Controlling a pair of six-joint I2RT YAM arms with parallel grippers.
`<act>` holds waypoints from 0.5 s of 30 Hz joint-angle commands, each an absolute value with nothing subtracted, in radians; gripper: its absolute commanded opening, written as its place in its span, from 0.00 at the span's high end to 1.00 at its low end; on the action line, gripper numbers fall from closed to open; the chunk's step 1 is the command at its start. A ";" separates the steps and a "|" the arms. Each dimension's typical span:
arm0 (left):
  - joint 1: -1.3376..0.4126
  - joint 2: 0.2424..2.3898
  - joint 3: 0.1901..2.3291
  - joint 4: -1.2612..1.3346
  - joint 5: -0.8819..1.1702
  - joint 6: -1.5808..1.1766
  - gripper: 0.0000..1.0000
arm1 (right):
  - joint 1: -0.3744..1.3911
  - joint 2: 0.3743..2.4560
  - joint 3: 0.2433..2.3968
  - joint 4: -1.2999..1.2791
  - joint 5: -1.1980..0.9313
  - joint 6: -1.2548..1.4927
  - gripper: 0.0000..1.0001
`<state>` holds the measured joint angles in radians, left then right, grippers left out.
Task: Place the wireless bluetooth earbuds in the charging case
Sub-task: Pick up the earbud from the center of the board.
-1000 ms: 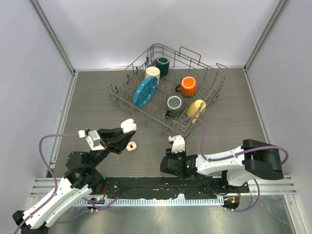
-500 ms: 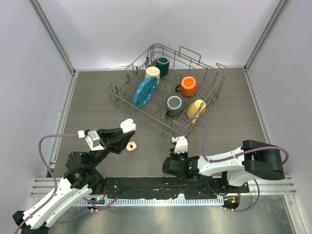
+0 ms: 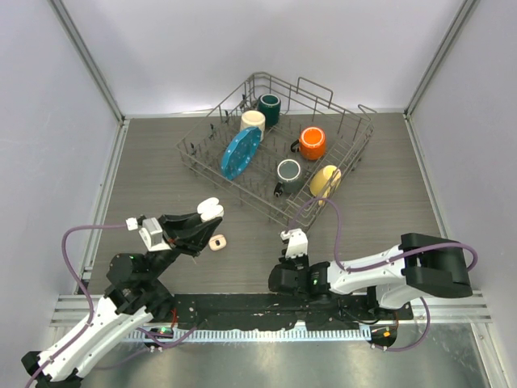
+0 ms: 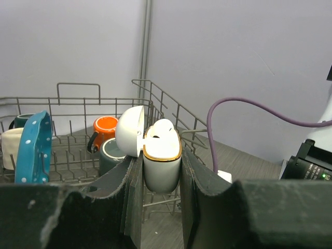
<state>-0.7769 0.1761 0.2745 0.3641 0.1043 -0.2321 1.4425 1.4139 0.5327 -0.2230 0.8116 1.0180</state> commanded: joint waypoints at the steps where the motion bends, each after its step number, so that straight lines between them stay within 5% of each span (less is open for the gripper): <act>1: -0.776 0.158 0.301 0.368 0.087 -0.239 1.00 | 1.512 1.413 0.555 -0.227 0.742 1.012 0.93; 10: -0.776 0.147 0.301 0.353 0.084 -0.239 1.00 | 1.566 1.402 0.568 -0.255 0.701 1.000 0.89; 15: -0.776 0.147 0.304 0.350 0.084 -0.241 1.00 | 1.566 1.359 0.572 -0.276 0.704 0.976 0.65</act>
